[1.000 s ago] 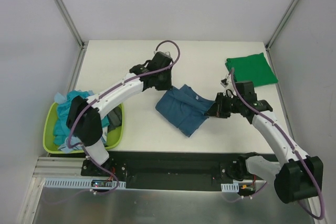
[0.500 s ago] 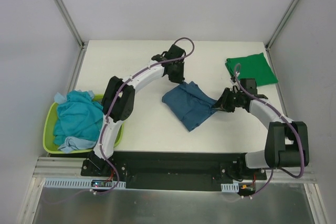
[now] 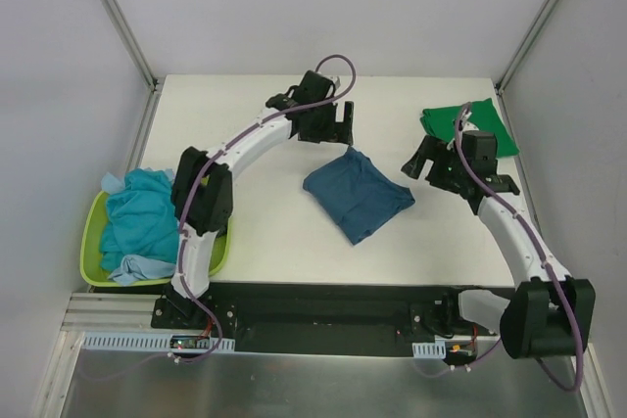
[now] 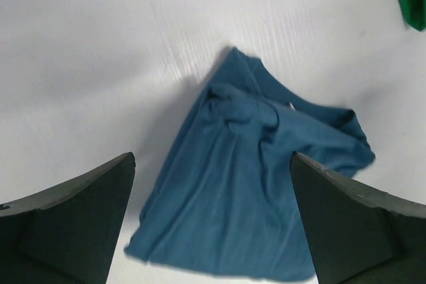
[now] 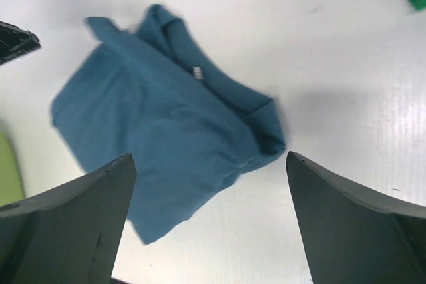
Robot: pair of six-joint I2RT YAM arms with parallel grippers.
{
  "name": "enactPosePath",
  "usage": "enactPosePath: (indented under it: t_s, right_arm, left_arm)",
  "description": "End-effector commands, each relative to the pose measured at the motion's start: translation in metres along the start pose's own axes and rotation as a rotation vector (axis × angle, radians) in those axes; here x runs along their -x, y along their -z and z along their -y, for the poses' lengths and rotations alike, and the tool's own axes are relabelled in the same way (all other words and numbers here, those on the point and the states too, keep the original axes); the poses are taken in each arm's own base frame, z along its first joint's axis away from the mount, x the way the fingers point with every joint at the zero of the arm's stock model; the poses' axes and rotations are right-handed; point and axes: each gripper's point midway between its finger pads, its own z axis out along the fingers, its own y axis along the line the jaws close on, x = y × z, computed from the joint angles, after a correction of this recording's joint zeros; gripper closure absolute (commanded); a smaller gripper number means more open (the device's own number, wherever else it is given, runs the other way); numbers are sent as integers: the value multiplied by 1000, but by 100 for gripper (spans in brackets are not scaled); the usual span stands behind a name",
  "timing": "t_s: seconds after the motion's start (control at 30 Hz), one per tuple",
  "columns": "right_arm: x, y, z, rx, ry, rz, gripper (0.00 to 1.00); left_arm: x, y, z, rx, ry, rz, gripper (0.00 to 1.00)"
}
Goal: Fold and stack the t-shirts
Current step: Fold the long partially folded tshirt into a neat square, then smooth out wrinkles on the folded tshirt
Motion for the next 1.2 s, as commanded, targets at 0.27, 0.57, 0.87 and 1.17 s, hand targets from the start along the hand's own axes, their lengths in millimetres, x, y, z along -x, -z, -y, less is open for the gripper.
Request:
enactPosePath:
  t_s: [0.27, 0.57, 0.87, 1.17]
  right_arm:
    - [-36, -24, -144, 411, 125, -150, 4]
    - [-13, -132, -133, 274, 70, -242, 4]
    - [-48, -181, -105, 251, 46, -398, 4]
    - [-40, -182, -109, 294, 63, -406, 4]
  left_arm:
    - [-69, 92, -14, -33, 29, 30, 1]
    - [-70, 78, 4, -163, -40, 6, 1]
    - [-73, 24, 33, -376, -105, -96, 1]
    - [-157, 1, 0, -310, 16, -300, 1]
